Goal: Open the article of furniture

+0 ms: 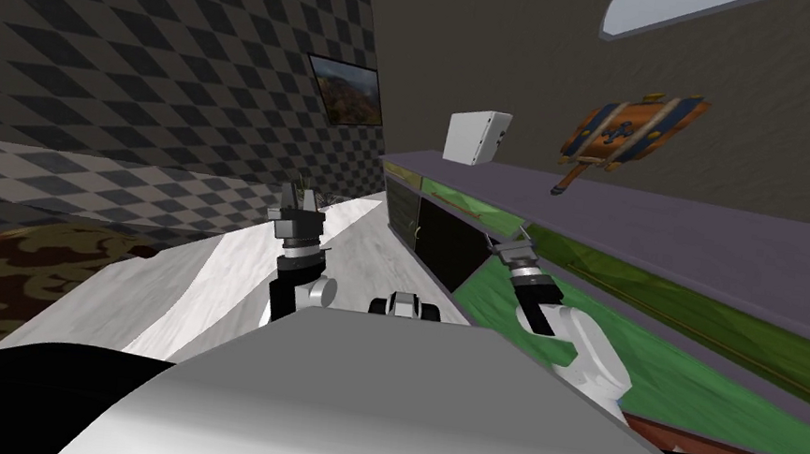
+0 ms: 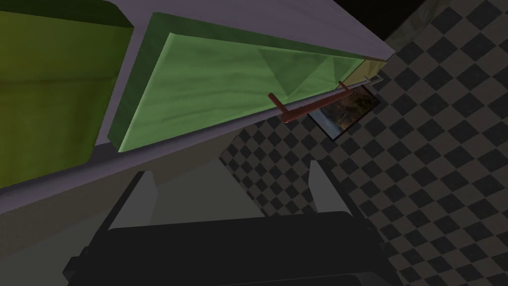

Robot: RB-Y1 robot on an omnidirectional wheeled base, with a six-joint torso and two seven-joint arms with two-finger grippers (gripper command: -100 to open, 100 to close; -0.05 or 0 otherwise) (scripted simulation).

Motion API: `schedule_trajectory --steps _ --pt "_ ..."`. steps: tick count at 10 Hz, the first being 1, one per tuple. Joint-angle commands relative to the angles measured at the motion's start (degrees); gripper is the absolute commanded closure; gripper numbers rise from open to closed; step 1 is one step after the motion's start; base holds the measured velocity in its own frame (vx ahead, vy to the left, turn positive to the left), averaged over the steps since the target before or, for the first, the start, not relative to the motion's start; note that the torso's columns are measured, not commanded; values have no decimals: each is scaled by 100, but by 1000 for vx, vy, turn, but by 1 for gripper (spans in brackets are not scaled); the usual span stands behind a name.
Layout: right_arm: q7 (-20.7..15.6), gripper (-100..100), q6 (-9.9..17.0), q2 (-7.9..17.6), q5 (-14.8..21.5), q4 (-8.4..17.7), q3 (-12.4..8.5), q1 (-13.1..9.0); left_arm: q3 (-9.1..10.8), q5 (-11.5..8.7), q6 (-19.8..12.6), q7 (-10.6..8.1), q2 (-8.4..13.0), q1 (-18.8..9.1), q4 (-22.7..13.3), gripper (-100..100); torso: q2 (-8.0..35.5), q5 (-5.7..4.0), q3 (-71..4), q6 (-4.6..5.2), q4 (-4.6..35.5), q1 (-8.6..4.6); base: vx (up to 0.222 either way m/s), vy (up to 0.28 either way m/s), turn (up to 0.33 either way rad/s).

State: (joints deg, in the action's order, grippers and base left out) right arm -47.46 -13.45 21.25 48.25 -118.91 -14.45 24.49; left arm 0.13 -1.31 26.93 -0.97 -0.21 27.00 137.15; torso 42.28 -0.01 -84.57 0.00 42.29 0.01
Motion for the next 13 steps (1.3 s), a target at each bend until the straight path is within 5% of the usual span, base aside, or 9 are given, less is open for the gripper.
schedule_trajectory --steps 1,13 --pt "-355 -100 65 52 294 128 -36 -72 0 0 0 0 0 0 0 0 3 0 1 -1 0 -4 27 63 -20" --pt "-1934 -100 400 486 1647 730 -223 -380 0 0 0 0 0 0 0 0 1 2 0 0 0 3 41 88 -17"
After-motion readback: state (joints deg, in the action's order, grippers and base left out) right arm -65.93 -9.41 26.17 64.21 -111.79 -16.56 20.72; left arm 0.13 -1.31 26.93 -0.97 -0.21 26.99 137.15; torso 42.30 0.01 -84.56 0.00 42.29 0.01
